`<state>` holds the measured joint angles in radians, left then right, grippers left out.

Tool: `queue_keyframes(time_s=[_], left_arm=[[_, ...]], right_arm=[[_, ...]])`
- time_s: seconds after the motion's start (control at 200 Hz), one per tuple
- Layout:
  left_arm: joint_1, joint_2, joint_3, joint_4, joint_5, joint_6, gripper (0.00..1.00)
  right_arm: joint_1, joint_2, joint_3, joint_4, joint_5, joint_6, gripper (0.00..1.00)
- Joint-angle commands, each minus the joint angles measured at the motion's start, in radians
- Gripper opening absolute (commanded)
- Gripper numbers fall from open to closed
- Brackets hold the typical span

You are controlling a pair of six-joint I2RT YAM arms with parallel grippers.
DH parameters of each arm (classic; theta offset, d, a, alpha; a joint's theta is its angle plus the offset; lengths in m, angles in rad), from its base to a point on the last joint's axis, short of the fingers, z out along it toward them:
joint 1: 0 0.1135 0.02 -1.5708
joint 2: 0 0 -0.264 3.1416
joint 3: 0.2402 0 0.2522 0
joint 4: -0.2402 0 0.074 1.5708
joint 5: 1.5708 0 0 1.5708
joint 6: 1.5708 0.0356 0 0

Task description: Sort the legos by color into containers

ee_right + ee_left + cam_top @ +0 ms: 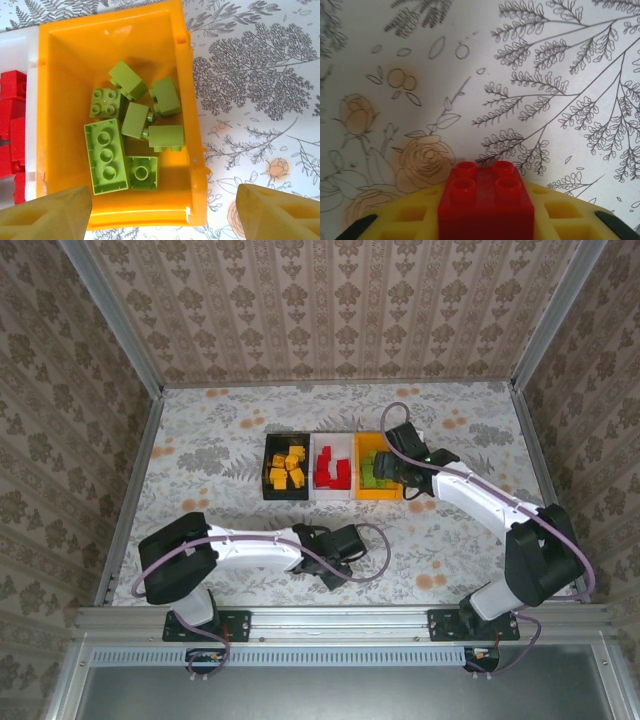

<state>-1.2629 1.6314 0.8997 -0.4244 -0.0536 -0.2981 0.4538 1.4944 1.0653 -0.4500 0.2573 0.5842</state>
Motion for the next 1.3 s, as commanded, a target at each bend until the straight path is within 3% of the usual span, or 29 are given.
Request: queue_keyframes(time_s=[0.0,0.22,0.5,0.655,0.705,0.82,0.89,0.985,1.01,1.12,1.2,1.295], left_arm=[[0.057,-0.087,0.046,0.000,-0.058,0.011,0.30],[0.226,-0.108,0.188,0.091,-0.111,0.045,0.30],[0.394,0.138,0.459,0.101,-0.182,0.030,0.31],[0.436,0.251,0.557,0.093,-0.193,0.016,0.34],[0.444,0.274,0.576,0.093,-0.198,0.010,0.39],[0.463,0.283,0.589,0.104,-0.176,-0.011,0.67],[0.461,0.245,0.576,0.134,-0.166,-0.015,0.81],[0.460,0.164,0.537,0.176,-0.164,-0.027,0.91],[0.460,0.138,0.521,0.188,-0.165,-0.031,0.99],[0.459,0.007,0.435,0.248,-0.161,-0.041,1.00],[0.456,-0.106,0.344,0.322,-0.183,-0.032,1.00],[0.455,-0.249,0.191,0.452,-0.257,0.025,1.00]], right_arm=[[-0.006,-0.063,-0.042,0.003,0.029,0.036,0.77],[-0.006,-0.144,-0.121,0.014,0.023,0.078,0.77],[-0.005,-0.218,-0.199,0.019,0.021,0.097,0.77],[-0.006,-0.262,-0.220,0.013,0.030,0.092,0.77],[-0.006,-0.275,-0.221,0.011,0.027,0.090,0.77],[-0.006,-0.312,-0.232,0.019,0.019,0.080,0.78],[-0.006,-0.338,-0.243,0.028,0.018,0.073,0.79],[-0.006,-0.368,-0.251,0.036,0.018,0.066,0.80],[-0.006,-0.376,-0.251,0.039,0.019,0.062,0.81],[-0.006,-0.405,-0.258,0.046,0.047,0.054,0.84],[-0.006,-0.431,-0.270,0.056,0.087,0.056,0.99],[-0.004,-0.456,-0.281,0.050,0.178,0.080,1.00]])
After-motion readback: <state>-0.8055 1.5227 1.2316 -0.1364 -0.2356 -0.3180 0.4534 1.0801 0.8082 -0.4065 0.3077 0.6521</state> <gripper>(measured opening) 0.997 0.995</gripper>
